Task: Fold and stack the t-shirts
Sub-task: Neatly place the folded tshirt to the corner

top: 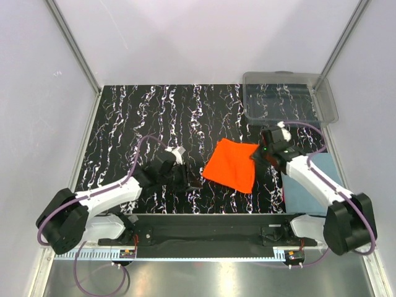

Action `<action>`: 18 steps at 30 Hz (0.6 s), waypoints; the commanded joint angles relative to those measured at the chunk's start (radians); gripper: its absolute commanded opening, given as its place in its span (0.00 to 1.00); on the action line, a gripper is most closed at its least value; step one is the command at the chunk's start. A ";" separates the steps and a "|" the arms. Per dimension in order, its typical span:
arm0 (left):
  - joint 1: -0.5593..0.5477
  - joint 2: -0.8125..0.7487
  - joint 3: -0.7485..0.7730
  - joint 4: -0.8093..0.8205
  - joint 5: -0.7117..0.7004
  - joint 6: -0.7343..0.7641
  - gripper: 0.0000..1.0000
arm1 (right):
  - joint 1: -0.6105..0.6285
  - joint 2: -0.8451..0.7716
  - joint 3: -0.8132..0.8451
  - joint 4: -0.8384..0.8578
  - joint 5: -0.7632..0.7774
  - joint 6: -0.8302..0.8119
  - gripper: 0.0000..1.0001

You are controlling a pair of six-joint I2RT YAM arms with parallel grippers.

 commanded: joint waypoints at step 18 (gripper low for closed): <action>0.063 -0.085 0.135 -0.263 0.314 0.415 0.27 | -0.313 0.055 0.539 -0.566 0.334 -0.068 0.00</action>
